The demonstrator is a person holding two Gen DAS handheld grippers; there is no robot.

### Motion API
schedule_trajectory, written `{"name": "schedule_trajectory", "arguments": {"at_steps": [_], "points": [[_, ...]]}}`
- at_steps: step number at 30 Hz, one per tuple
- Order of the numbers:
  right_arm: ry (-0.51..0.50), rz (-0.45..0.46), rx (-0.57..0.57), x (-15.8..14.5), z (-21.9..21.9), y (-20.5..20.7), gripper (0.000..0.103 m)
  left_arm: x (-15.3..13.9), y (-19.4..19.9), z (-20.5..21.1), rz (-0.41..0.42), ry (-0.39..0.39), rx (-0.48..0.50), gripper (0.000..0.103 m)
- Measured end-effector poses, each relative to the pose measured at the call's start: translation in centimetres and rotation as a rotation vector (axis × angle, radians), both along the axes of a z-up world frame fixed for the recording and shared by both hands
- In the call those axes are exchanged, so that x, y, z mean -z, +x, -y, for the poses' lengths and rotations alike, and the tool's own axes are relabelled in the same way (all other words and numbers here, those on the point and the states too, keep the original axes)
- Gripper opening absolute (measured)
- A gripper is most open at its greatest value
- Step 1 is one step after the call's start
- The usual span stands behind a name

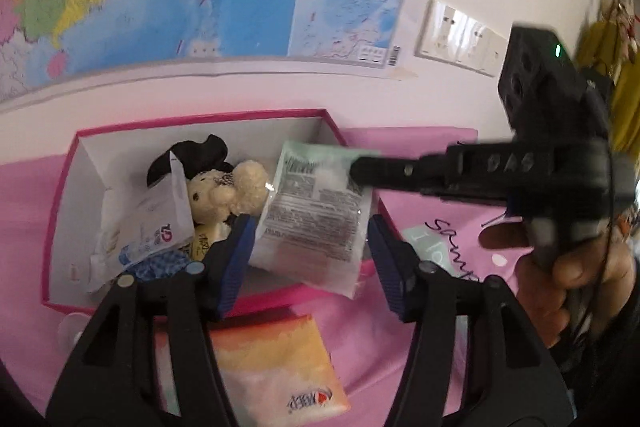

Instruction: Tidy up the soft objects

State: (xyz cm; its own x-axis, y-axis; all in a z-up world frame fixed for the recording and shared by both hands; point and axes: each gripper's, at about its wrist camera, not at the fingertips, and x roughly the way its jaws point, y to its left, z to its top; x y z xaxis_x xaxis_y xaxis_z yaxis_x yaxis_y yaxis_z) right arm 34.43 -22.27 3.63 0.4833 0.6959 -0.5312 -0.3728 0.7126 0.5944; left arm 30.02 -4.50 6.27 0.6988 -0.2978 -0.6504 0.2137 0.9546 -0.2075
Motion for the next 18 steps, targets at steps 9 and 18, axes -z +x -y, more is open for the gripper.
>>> {"name": "schedule_trajectory", "arguments": {"at_steps": [9, 18], "points": [[-0.095, 0.015, 0.158, 0.7, 2.7, 1.3, 0.079, -3.7, -2.1, -2.9, 0.068, -0.022, -0.068, 0.088], [-0.083, 0.081, -0.067, 0.8, 2.0, -10.6, 0.084, -4.4, -14.5, -9.1, 0.144, 0.039, -0.059, 0.103]]}}
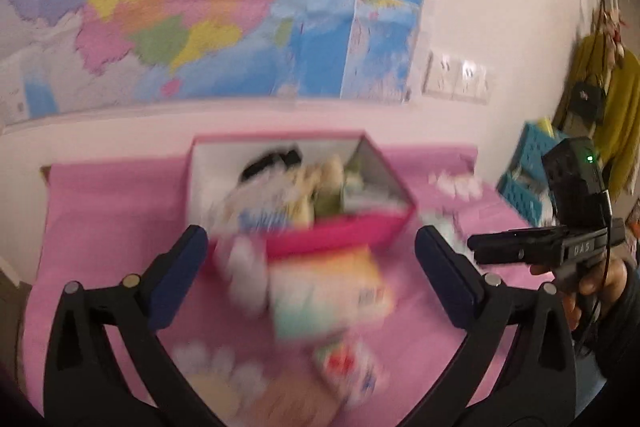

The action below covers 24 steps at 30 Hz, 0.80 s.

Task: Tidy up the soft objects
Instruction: 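Grasp the pink floral tissue pack with the right gripper and lift it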

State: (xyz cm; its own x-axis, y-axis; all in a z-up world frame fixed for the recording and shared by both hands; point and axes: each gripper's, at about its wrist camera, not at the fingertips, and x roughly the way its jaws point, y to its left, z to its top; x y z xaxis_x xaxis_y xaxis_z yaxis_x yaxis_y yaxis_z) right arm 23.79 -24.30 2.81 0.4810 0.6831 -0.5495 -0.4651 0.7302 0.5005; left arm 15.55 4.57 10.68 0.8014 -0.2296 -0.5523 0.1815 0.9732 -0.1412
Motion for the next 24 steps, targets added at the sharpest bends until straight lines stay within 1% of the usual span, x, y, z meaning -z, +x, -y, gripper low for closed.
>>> {"name": "schedule_trajectory", "arguments": {"at_steps": [1, 2, 4, 5, 6, 7, 8, 9, 11, 13, 16, 19, 22, 23, 24], "points": [[-0.027, -0.015, -0.028, 1.1, -0.7, -1.5, 0.084, 0.8, -1.7, -0.4, -0.002, 0.002, 0.005, 0.103], [-0.055, -0.052, -0.068, 2.5, -1.7, -2.7, 0.084, 1.5, -2.5, -0.5, -0.015, 0.014, 0.007, 0.103], [-0.081, -0.106, -0.103, 5.2, -3.4, -4.3, 0.084, 4.2, -4.8, -0.3, -0.072, 0.083, 0.004, 0.103], [-0.099, -0.126, -0.118, 6.3, -4.0, -4.7, 0.084, 5.4, -5.5, -0.1, -0.098, 0.105, 0.003, 0.103], [-0.115, -0.134, -0.115, 7.1, -4.7, -5.0, 0.084, 6.5, -5.9, -0.1, -0.124, 0.113, 0.003, 0.103], [-0.162, -0.126, -0.105, 8.0, -5.9, -5.4, 0.084, 7.5, -6.2, -0.1, -0.152, 0.120, -0.009, 0.103], [-0.185, -0.123, -0.112, 8.5, -6.8, -5.8, 0.084, 8.5, -6.4, -0.2, -0.172, 0.123, -0.029, 0.103], [-0.192, -0.122, -0.114, 8.9, -7.7, -5.8, 0.084, 9.4, -6.3, -0.3, -0.189, 0.114, -0.049, 0.103], [-0.257, -0.090, -0.100, 9.2, -9.4, -6.2, 0.084, 10.5, -6.0, -0.1, -0.219, 0.116, -0.068, 0.103], [-0.315, -0.058, -0.085, 9.4, -11.0, -6.7, 0.084, 11.0, -6.3, 0.4, -0.218, 0.097, -0.041, 0.103], [-0.341, -0.036, -0.058, 9.5, -12.5, -6.6, 0.084, 11.1, -6.7, 2.5, -0.203, 0.117, 0.028, 0.103], [-0.360, -0.063, -0.040, 9.7, -13.7, -4.9, 0.084, 11.4, -6.5, 4.0, -0.180, 0.112, 0.059, 0.103], [-0.393, -0.088, -0.060, 10.0, -14.9, -3.9, 0.084, 12.3, -5.3, 5.0, -0.200, 0.124, 0.062, 0.101], [-0.431, -0.102, -0.056, 10.3, -15.4, -3.4, 0.084, 12.6, -4.9, 5.4, -0.204, 0.121, 0.072, 0.099], [-0.452, -0.104, -0.055, 10.5, -15.8, -3.1, 0.084, 13.0, -4.4, 5.7, -0.215, 0.120, 0.075, 0.095]]}}
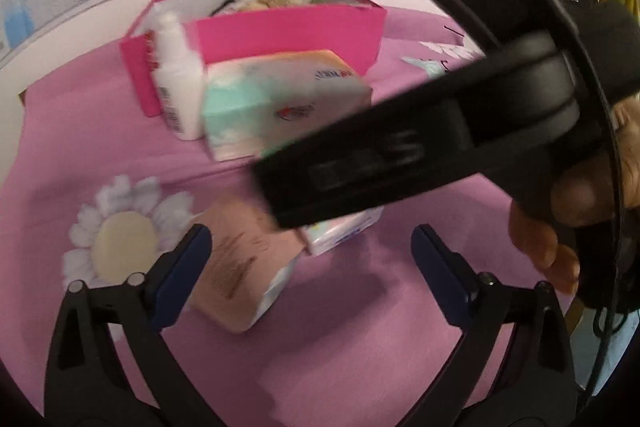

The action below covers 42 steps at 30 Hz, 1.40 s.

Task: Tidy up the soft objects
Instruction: 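Grasp the pink floral tissue pack with the right gripper and lift it, then lower the tissue pack into the pink box and open the right gripper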

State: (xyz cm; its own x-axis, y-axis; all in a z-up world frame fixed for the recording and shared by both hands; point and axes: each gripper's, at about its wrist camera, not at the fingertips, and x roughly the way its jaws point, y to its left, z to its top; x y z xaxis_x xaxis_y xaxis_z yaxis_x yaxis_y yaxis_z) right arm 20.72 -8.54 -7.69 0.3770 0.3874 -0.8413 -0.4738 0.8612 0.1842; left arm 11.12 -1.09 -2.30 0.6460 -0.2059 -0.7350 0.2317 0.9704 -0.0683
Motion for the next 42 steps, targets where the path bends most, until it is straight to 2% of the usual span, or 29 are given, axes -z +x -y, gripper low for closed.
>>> {"name": "schedule_trajectory", "arguments": {"at_steps": [2, 3, 4, 5, 6, 8, 17, 24, 29, 36, 42], "points": [[-0.018, -0.020, -0.013, 0.5, -0.7, 0.7, 0.080, 0.8, 1.0, 0.5, -0.024, 0.017, -0.018, 0.082], [-0.032, -0.026, -0.007, 0.7, -0.9, 1.0, 0.076, 0.9, 1.1, 0.6, -0.013, 0.028, -0.019, 0.068], [-0.041, -0.030, -0.006, 1.0, -0.8, 1.0, 0.062, 0.9, 1.6, 0.7, -0.025, 0.019, -0.016, 0.064], [-0.048, -0.042, -0.019, 1.4, -1.0, 1.2, 0.059, 1.0, 1.8, 0.8, -0.035, 0.008, -0.014, 0.059], [-0.050, -0.035, -0.024, 1.4, -1.0, 1.0, 0.059, 0.9, 2.0, 1.1, -0.040, 0.001, 0.002, 0.050], [-0.044, -0.032, -0.023, 1.4, -0.8, 1.1, 0.053, 1.0, 2.1, 1.8, -0.036, 0.017, 0.012, 0.049], [0.037, -0.034, -0.011, 0.7, 1.8, 1.0, 0.044, 0.1, 1.7, 2.1, -0.047, 0.008, 0.006, 0.047], [0.133, -0.007, -0.019, -2.1, 4.1, -0.9, 0.044, -3.8, -0.4, 2.2, 0.023, 0.021, 0.015, 0.047], [0.183, 0.067, -0.026, -5.9, 4.9, -2.0, 0.044, -7.0, -0.8, 2.7, 0.079, 0.039, 0.029, 0.047], [0.238, 0.176, 0.002, -11.2, 4.6, 0.0, 0.044, -11.2, 3.8, 3.1, 0.142, 0.049, 0.030, 0.047], [0.252, 0.226, 0.031, -15.0, 4.6, 5.2, 0.044, -14.1, 8.9, 1.9, 0.175, 0.029, 0.036, 0.048]]}}
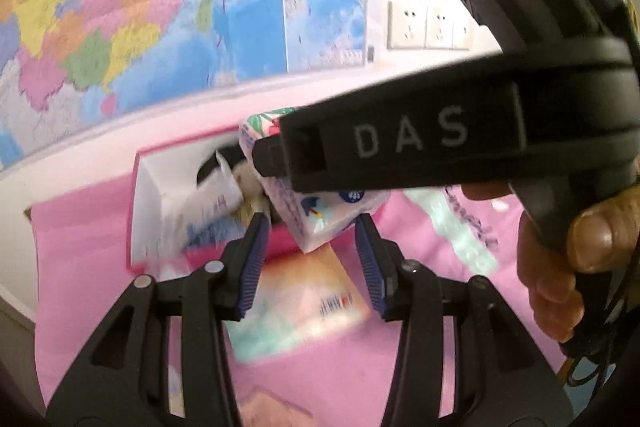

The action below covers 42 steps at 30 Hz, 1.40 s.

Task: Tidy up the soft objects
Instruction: 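Lower the tissue pack into the pink box and open the right gripper, then move both grippers back to the peach hand-cream sachet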

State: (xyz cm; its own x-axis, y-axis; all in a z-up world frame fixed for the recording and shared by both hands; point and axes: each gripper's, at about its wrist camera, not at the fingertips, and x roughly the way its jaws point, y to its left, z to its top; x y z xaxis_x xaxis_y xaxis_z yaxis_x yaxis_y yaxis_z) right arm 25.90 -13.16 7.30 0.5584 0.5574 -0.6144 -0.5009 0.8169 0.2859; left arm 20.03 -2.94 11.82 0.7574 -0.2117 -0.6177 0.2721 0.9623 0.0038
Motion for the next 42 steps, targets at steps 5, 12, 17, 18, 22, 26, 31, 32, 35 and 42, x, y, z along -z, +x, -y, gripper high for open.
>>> {"name": "schedule_trajectory", "arguments": {"at_steps": [5, 12, 17, 18, 22, 26, 31, 32, 35, 42], "points": [[0.003, -0.007, 0.044, -1.1, -0.5, 5.1, 0.045, 0.2, 4.3, 0.3, -0.029, -0.003, 0.008, 0.049], [-0.033, -0.084, 0.135, 1.4, 0.3, 11.3, 0.046, 2.5, 8.6, 1.2, -0.100, -0.010, 0.001, 0.051], [-0.079, -0.123, 0.179, 3.3, 1.5, 13.8, 0.063, 3.3, 10.1, 1.2, -0.127, -0.015, -0.018, 0.066], [-0.084, -0.131, 0.180, 3.5, 1.6, 14.1, 0.069, 3.1, 10.2, 0.9, -0.123, -0.013, -0.024, 0.067], [-0.109, -0.114, 0.255, 3.4, 3.0, 14.6, 0.086, 1.3, 9.9, -1.2, -0.085, -0.034, -0.063, 0.073], [-0.083, -0.079, 0.268, 2.0, 4.4, 12.9, 0.086, -1.9, 7.0, -4.6, 0.000, -0.071, -0.107, 0.085], [-0.040, -0.008, 0.227, 0.0, 5.6, 7.6, 0.086, -3.7, 0.7, -8.7, 0.085, -0.058, -0.157, 0.101], [-0.038, 0.007, 0.206, -0.1, 5.4, 6.3, 0.087, -3.5, -0.6, -9.2, 0.093, -0.058, -0.165, 0.102], [-0.034, 0.021, 0.109, 0.6, 3.8, 1.8, 0.090, -1.7, -3.9, -10.7, 0.068, -0.028, -0.197, 0.102], [-0.039, -0.062, -0.079, 6.0, -0.4, -6.6, 0.091, 5.0, -10.5, -11.3, -0.026, -0.013, -0.212, 0.103]]}}
